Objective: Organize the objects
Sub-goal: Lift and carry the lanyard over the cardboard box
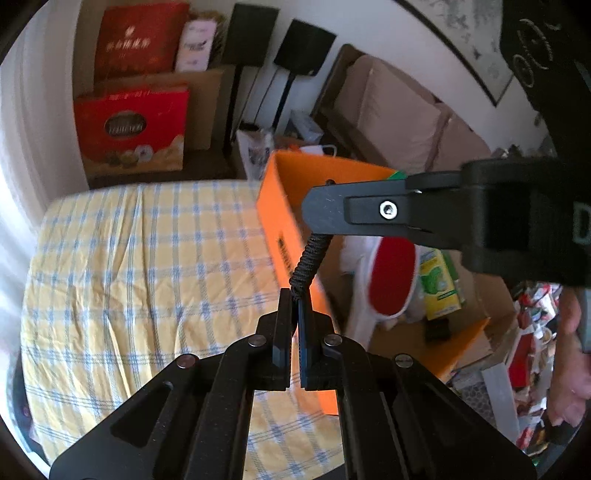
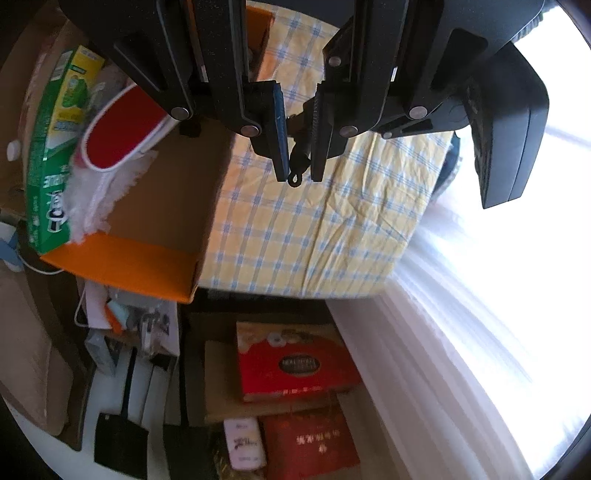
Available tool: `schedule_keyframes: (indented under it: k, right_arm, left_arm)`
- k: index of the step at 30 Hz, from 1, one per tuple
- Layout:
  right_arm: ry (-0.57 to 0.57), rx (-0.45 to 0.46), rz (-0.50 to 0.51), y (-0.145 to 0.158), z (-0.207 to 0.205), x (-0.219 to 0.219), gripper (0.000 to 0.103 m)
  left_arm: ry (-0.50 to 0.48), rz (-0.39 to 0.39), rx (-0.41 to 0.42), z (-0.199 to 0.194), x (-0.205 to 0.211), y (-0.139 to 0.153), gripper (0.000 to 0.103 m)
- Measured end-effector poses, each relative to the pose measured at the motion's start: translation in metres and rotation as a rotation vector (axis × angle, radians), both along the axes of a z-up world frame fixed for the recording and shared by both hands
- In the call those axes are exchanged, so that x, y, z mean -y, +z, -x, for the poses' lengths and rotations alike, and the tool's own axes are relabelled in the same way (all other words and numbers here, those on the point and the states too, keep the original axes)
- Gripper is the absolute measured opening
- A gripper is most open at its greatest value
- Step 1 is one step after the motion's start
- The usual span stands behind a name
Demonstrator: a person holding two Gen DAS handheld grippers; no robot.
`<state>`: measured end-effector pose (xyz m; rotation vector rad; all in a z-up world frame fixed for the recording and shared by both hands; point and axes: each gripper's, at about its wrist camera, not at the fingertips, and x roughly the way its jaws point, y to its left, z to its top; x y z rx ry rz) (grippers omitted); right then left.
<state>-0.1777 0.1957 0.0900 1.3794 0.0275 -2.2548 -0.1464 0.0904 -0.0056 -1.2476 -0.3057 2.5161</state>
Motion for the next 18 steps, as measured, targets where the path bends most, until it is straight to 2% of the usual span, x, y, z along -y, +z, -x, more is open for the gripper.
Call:
schedule_keyframes:
  k: [9,18]
  right_arm:
    - [-0.048,-0.059,0.013,0.039,-0.007,-0.038,0.01]
    - [-0.117,-0.009,-0.01,0.017,-0.005,-0.081,0.01]
  left_arm:
    - [-0.098,0.026,-0.054,-0.004,-0.044,0.043,0.003]
    - [-0.161,0.044,-0.012,-0.007,-0.084,0.029,0.003]
